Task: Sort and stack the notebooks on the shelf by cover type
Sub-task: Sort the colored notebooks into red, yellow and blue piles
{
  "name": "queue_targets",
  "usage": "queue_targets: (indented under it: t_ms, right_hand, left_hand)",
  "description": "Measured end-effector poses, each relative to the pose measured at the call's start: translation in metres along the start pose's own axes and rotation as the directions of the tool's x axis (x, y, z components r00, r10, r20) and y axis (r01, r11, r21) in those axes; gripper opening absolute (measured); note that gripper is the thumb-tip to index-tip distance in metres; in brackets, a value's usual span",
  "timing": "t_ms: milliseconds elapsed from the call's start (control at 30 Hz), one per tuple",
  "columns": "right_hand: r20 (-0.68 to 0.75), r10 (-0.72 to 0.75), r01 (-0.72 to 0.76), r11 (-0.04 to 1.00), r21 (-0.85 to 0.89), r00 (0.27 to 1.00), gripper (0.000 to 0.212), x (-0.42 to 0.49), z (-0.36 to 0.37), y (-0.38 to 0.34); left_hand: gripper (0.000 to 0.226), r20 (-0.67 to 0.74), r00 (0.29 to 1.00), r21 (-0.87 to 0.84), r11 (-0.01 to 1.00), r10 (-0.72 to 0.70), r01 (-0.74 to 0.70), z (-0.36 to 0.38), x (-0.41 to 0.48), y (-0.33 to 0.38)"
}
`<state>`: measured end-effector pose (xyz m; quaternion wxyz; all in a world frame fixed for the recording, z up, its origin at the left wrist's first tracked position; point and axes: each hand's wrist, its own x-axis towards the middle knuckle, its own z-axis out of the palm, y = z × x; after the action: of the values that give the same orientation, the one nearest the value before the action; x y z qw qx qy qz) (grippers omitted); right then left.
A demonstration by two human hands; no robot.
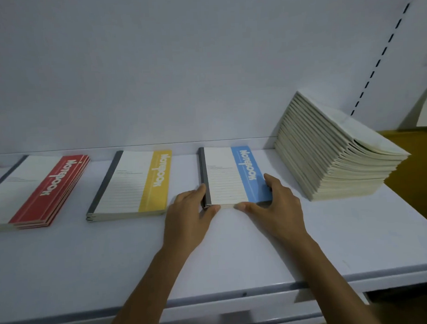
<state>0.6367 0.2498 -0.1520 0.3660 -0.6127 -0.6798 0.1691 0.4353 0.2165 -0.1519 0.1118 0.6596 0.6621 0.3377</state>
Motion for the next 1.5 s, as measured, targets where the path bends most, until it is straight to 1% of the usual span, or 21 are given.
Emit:
queue_targets:
  t_ms: [100,233,333,467,567,633,667,733,833,933,1033,1167,1267,1400,1500]
  right_hand:
    - [0.017,0.018,-0.018,1.0,-0.022,1.0,0.085,0.0,0.001,-0.001]
    - [0.032,0.039,-0.037,0.999,-0.04,0.999,0.086,0.0,0.001,-0.002]
    - [0.025,0.037,-0.035,0.997,-0.07,0.999,0.084,0.0,0.001,-0.002]
    - [0.051,0.029,-0.024,0.994,-0.104,0.998,0.079,-0.001,0.0,-0.006]
    - [0.034,0.001,0.002,0.996,-0.084,0.999,0.079,-0.005,-0.005,-0.016]
    - [-0.005,-0.033,0.033,0.996,-0.077,0.999,0.069,-0.013,-0.01,-0.023]
    - [-0.011,-0.057,0.056,0.995,-0.077,0.998,0.063,-0.018,-0.01,-0.027]
    - [-0.018,-0.103,0.102,0.992,-0.075,0.994,0.054,-0.027,-0.009,-0.037]
    - [-0.035,-0.162,0.161,0.986,-0.037,0.986,0.048,-0.038,0.0,-0.06]
    - [-0.023,-0.186,0.187,0.982,0.008,0.982,0.045,-0.048,0.012,-0.083]
    - [0.005,-0.194,0.193,0.98,0.043,0.981,0.042,-0.061,0.033,-0.108]
    - [0.04,-0.269,0.265,0.96,0.096,0.962,0.04,-0.086,0.071,-0.162]
    - [0.08,-0.334,0.322,0.937,0.137,0.939,0.039,-0.115,0.106,-0.214]
    - [0.152,-0.39,0.356,0.911,0.21,0.908,0.04,-0.168,0.155,-0.285]
    - [0.209,-0.444,0.388,0.884,0.263,0.871,0.04,-0.211,0.189,-0.334]
  left_hand:
    - [0.059,0.005,1.0,0.003,1.0,0.009,-0.009,0.001,0.002,-0.003]
    - [0.058,-0.006,1.0,-0.012,1.0,-0.017,0.017,0.003,0.002,-0.003]
    - [0.053,-0.022,1.0,-0.021,1.0,-0.014,0.014,0.002,0.001,0.0]
    - [0.048,-0.01,1.0,-0.005,1.0,0.008,-0.008,-0.001,0.002,0.002]
    - [0.055,-0.003,1.0,-0.07,0.997,-0.016,0.015,-0.005,0.002,0.006]
    - [0.061,-0.027,0.998,-0.095,0.994,-0.051,0.048,-0.009,-0.001,0.009]
    - [0.061,-0.04,0.998,-0.1,0.994,-0.042,0.038,-0.01,-0.005,0.011]
    - [0.057,-0.054,0.998,-0.102,0.995,0.01,-0.016,-0.014,-0.011,0.015]
    - [0.053,-0.084,0.994,-0.104,0.992,0.069,-0.077,-0.029,-0.017,0.015]
    - [0.048,-0.122,0.987,-0.09,0.989,0.105,-0.117,-0.055,-0.027,0.004]
    - [0.045,-0.16,0.982,-0.06,0.992,0.096,-0.107,-0.088,-0.044,-0.019]
    - [0.046,-0.213,0.977,0.004,1.0,0.014,-0.013,-0.142,-0.077,-0.063]
    - [0.048,-0.281,0.959,0.048,0.998,-0.026,0.041,-0.194,-0.117,-0.101]
    - [0.047,-0.336,0.94,0.116,0.988,-0.059,0.103,-0.269,-0.178,-0.159]
    - [0.045,-0.364,0.925,0.117,0.98,-0.111,0.163,-0.316,-0.22,-0.2]
